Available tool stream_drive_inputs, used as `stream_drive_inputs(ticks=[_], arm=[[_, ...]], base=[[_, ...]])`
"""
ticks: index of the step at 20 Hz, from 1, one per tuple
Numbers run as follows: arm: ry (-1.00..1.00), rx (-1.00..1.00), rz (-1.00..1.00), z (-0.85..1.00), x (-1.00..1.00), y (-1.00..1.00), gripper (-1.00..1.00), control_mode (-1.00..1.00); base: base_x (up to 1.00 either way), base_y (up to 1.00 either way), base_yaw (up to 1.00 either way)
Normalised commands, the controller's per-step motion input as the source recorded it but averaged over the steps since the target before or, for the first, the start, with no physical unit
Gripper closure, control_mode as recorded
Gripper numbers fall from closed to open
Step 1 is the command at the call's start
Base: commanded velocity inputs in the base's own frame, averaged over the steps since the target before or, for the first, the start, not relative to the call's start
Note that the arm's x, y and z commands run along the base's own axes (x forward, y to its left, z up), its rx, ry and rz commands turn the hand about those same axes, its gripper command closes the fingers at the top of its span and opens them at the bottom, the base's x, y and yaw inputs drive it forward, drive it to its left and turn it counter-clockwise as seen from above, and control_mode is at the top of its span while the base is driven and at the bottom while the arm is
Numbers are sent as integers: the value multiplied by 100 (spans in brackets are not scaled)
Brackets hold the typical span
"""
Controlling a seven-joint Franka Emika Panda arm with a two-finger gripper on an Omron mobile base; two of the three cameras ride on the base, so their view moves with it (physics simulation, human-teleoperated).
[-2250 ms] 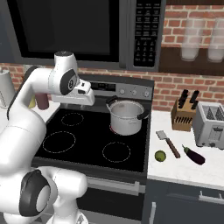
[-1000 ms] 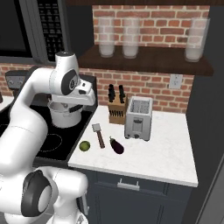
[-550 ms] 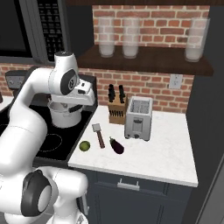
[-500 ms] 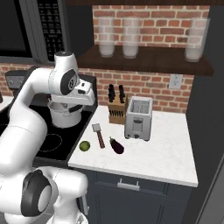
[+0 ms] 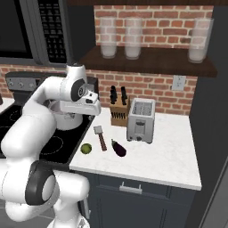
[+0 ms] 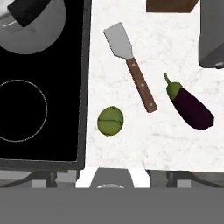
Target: Put the lime and eggplant in the pot. Retrieve the spatula and lightly stir the vegetables in the pot.
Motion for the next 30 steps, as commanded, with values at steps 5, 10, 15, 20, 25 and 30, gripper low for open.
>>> stream_drive_inputs(ticks=[5, 10, 15, 20, 25, 30], arm=[[39, 1, 0, -100, 47, -32, -100, -100], [21, 1, 0, -100, 2, 1, -100, -100], [2, 2, 0, -85, 0, 20, -100, -100], [-1, 0, 0, -43, 1, 18, -100, -100], [-3, -1, 0, -28, 12, 19, -100, -100], [-4, 0, 0, -26, 0, 11, -100, -100]], base=[[0, 0, 0], [0, 0, 0], [0, 0, 0], [0, 0, 0], [0, 0, 0], [0, 0, 0]])
